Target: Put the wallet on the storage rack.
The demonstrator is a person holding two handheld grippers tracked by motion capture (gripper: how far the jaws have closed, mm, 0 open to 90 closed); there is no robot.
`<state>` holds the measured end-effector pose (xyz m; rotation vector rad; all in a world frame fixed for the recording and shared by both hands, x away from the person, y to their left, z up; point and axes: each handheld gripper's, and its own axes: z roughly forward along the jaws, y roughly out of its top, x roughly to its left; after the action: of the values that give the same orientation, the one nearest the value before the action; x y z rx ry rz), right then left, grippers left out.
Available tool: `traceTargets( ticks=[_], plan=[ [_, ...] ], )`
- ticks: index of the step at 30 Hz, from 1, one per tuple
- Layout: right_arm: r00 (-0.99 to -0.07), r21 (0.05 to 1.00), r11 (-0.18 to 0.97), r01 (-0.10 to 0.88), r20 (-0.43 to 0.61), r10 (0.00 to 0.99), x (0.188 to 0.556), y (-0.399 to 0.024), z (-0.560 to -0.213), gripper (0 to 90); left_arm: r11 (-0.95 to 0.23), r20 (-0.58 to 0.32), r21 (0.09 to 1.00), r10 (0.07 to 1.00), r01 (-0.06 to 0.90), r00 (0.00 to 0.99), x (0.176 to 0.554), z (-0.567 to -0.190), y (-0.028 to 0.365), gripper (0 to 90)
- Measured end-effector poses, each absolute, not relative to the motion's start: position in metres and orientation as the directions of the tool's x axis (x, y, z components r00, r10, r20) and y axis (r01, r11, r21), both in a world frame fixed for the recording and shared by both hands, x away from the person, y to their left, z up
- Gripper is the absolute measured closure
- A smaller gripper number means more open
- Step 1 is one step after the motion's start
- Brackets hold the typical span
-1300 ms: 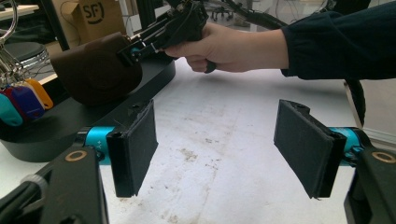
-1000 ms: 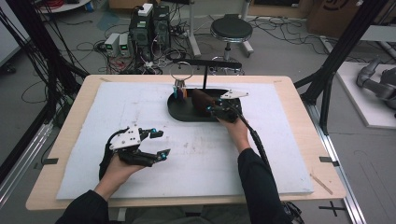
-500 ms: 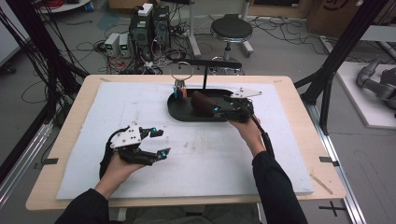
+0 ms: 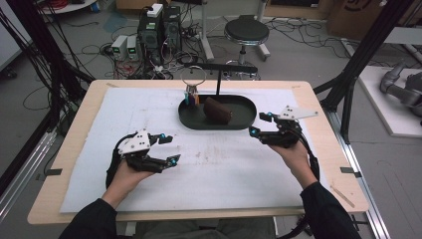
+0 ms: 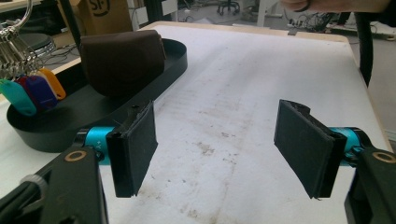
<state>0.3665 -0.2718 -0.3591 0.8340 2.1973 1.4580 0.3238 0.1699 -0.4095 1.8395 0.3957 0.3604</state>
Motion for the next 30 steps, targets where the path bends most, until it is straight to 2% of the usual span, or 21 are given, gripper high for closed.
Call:
traceTargets(
  ticks=[9,20,30],
  plan=[
    [-0.756,0.93,0.256,0.265,0.036,0.653,0.328,-0.308,-0.382,28.4,-0.301,0.061,0.949,0.476,0.097,0.877,0.323,-0.412,0.179,29.4],
    [-0.749,0.919,0.261,0.296,0.053,0.661,0.321,-0.324,-0.401,27.2,-0.306,0.065,0.946,0.507,0.11,0.859,0.321,-0.415,0.187,29.0],
    [-0.745,0.918,0.264,0.294,0.047,0.666,0.321,-0.322,-0.404,26.9,-0.313,0.077,0.944,0.516,0.105,0.853,0.32,-0.415,0.185,28.9]
  ],
)
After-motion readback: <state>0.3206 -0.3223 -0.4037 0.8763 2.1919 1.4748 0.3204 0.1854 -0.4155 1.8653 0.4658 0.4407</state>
